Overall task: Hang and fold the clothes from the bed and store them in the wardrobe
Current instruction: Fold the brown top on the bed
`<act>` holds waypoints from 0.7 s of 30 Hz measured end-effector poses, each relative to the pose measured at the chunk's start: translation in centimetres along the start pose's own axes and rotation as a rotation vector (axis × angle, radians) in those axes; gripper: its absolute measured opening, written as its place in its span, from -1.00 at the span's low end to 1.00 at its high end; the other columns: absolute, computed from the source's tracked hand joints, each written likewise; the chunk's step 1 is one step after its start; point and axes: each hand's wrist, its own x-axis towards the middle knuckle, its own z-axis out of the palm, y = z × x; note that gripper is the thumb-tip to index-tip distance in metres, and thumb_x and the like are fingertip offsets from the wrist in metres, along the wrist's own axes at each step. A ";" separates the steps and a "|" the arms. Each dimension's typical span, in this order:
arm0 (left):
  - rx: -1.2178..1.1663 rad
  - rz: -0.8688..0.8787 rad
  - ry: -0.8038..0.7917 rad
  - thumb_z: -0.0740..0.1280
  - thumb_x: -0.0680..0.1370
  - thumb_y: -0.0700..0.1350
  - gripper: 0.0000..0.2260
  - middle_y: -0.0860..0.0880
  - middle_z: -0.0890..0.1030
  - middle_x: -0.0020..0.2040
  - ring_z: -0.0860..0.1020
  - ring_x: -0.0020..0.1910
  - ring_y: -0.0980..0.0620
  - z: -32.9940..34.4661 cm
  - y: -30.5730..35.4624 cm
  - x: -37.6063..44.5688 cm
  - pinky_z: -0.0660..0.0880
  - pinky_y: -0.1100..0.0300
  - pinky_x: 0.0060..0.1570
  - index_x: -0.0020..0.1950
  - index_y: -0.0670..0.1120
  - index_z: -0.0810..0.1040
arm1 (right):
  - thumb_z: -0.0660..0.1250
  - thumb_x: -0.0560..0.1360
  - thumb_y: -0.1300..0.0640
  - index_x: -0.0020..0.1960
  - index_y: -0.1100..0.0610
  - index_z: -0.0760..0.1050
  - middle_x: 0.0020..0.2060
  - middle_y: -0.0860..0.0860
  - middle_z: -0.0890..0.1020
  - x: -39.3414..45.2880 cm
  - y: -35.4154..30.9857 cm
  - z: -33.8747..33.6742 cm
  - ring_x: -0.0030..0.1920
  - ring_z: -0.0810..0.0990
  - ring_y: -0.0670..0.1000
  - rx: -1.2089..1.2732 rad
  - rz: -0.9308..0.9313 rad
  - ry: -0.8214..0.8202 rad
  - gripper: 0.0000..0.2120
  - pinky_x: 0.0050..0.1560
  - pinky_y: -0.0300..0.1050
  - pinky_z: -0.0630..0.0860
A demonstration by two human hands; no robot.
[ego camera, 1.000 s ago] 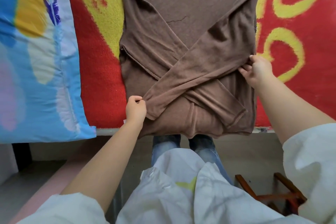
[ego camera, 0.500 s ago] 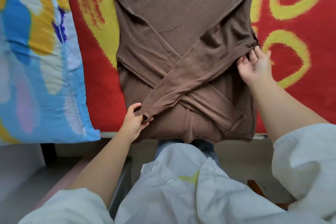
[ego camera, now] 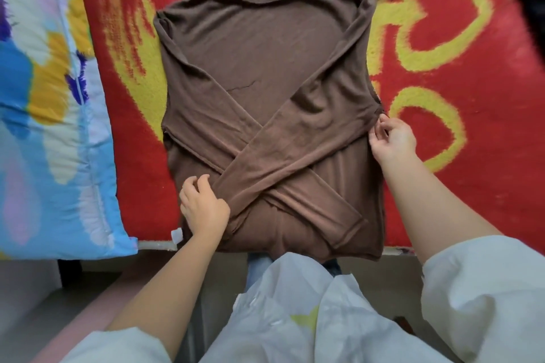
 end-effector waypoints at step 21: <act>0.188 0.772 0.190 0.16 0.57 -0.07 -0.74 -0.13 0.42 0.20 0.43 0.16 -0.10 -0.3 34.7 9.7 0.26 0.16 -0.13 0.18 -0.20 0.41 | 0.29 0.51 0.24 -0.20 0.12 0.48 -0.16 0.07 0.60 2.4 0.4 0.9 -0.07 0.57 0.03 0.182 0.246 -0.099 -0.88 0.22 0.05 0.44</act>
